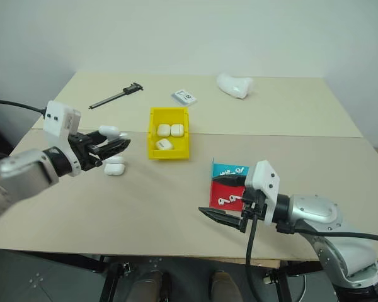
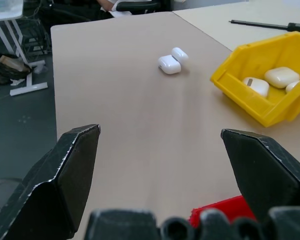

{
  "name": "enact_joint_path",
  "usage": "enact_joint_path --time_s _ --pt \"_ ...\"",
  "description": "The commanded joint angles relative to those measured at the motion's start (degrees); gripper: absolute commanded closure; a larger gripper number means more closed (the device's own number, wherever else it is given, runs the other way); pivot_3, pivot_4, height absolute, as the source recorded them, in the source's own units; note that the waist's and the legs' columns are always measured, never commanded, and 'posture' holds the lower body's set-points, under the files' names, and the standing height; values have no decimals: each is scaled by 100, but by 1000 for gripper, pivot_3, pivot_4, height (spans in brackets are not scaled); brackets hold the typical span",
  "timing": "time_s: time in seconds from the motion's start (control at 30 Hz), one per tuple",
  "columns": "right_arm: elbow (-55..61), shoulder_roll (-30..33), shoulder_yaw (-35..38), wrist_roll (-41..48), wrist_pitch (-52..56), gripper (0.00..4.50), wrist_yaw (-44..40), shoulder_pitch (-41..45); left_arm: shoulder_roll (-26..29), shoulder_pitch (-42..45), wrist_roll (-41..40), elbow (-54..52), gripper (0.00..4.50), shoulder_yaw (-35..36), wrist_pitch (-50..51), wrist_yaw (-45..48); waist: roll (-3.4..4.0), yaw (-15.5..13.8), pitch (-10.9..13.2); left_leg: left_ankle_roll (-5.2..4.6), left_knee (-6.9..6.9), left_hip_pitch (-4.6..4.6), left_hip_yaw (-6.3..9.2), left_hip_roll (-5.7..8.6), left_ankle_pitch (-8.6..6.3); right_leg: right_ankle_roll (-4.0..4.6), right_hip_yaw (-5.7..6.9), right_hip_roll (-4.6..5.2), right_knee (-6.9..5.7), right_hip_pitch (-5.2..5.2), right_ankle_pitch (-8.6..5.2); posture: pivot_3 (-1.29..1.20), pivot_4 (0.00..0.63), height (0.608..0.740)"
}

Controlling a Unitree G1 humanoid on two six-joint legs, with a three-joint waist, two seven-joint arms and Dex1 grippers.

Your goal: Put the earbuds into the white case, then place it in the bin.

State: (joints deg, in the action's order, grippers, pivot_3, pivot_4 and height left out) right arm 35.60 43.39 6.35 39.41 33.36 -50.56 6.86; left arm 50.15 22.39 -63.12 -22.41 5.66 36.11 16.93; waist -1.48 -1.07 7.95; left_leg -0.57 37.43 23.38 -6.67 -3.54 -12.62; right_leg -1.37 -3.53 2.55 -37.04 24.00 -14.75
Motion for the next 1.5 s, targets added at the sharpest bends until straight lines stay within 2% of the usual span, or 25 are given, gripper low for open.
enact_joint_path --time_s 0.03,0.13,0.23,0.43,0.63,0.8,0.93,1.03,1.2,1.5 --pt "55 202 328 175 -73 0 -139 217 -552 523 301 516 1618 -19 -710 1571 0 -9 0 -4 1 1 0 0 -2 0 0 0 -1 1 0 0 150 740" --pt "25 388 469 232 -21 0 -254 304 -972 900 1013 927 1618 -416 -1369 2850 -5 18 -3 -13 5 6 5 2 -6 -3 -2 -3 2 -2 0 0 150 740" --pt "-25 589 599 290 34 0 -332 404 -1458 1292 1102 1449 1618 -551 -1718 4076 -4 36 -3 -21 13 14 7 2 -11 -5 -2 -4 2 1 -1 0 150 740" --pt "-199 969 822 389 137 0 -444 578 -2095 1839 1457 1982 1618 -804 -2047 5511 -3 75 -4 -36 38 29 16 -9 -20 -8 1 -13 -4 4 -2 0 150 740" --pt "-325 1390 735 289 512 0 -325 899 -2301 1843 1775 1574 1618 -1157 -1790 5790 -3 82 -4 -37 40 30 23 -12 -20 -9 0 -14 -5 4 -3 0 150 740" --pt "-490 1710 504 289 937 0 -377 1238 -2416 1938 1365 1013 1618 -1193 -975 5534 -3 90 -4 -40 42 33 40 -14 -21 -11 -3 -14 -6 7 -3 0 150 740" --pt "-620 1963 -87 -59 1086 0 -520 1529 -2434 2120 1249 976 1618 -1170 -544 5490 -3 115 -4 -40 42 29 45 -16 -22 -11 -2 -15 -9 6 -3 0 150 740" --pt "-737 2102 -542 -499 939 665 -661 1692 -2473 2109 1289 936 1618 -1149 -533 5516 -1 137 -5 -41 42 28 46 -16 -22 -11 -5 -16 -8 8 -3 0 150 740" --pt "-1058 2169 -1684 -1710 477 2285 -951 2255 -2498 2065 1353 844 1618 -1118 -541 5495 0 183 -5 -43 42 33 47 -16 -23 -11 -6 -16 -8 15 -4 0 150 740" --pt "-1762 1968 -2721 -3023 -463 2285 -1811 2892 -2529 2032 1430 787 1618 -1106 -618 5586 0 178 -5 -43 43 33 42 -17 -23 -11 -6 -16 -7 16 -4 0 150 740"
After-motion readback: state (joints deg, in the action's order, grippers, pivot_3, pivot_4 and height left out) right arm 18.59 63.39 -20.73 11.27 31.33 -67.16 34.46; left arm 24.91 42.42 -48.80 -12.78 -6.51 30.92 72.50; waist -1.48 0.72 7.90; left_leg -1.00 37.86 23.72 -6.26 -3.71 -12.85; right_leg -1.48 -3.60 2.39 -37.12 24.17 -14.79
